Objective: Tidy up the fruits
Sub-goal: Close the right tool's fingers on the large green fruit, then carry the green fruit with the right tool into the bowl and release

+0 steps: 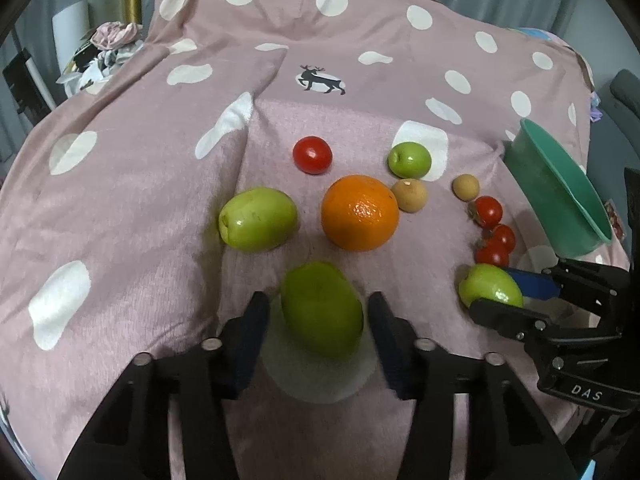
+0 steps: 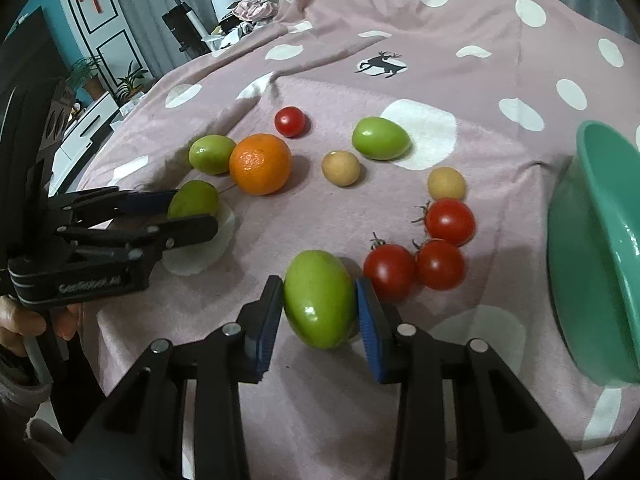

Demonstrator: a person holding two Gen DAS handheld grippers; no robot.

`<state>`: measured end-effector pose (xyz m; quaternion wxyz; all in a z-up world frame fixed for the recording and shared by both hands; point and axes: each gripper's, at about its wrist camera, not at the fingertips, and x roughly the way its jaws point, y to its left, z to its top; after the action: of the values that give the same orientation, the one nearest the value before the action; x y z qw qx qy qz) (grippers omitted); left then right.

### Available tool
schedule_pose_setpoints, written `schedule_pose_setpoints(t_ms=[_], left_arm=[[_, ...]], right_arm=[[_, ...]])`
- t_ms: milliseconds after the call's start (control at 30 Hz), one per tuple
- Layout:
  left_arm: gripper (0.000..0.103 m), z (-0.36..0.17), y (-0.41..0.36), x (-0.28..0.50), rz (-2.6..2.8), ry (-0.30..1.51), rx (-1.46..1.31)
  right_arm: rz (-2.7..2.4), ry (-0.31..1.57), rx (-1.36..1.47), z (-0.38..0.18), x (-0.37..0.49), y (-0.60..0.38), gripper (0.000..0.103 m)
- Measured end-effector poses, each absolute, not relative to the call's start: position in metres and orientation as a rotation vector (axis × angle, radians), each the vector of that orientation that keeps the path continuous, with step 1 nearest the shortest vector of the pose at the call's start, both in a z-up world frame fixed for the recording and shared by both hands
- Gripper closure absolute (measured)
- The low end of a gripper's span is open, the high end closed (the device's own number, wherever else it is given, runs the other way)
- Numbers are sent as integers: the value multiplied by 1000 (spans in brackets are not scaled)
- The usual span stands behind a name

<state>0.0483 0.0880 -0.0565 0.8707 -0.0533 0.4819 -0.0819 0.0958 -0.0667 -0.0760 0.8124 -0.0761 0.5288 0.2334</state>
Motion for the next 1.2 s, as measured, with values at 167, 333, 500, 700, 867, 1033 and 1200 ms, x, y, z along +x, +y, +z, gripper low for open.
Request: schedule_pose_setpoints(t_ms=[167, 333, 500, 700, 867, 1033, 1200], left_arm=[[62, -57, 91, 49, -167, 994, -109], [62, -56, 92, 47, -172, 990, -118], [62, -49, 90, 38, -188, 981, -129], [62, -37, 77, 23, -212, 962, -104], [62, -26, 66, 15, -230, 944, -74], [62, -17, 52, 7, -248, 927, -40], [62, -8, 42, 3, -262, 905, -17]], right_arm=[[506, 1134, -152, -78, 95, -67, 67], [499, 1137, -128, -78, 95, -69, 67], [514, 1128, -91, -73, 88, -73, 67], [525, 1095, -53, -61, 72, -78, 67], [524, 1068, -29, -51, 58, -85, 67], [513, 1031, -39, -38, 50, -93, 66], [493, 990, -41, -25, 41, -102, 66]])
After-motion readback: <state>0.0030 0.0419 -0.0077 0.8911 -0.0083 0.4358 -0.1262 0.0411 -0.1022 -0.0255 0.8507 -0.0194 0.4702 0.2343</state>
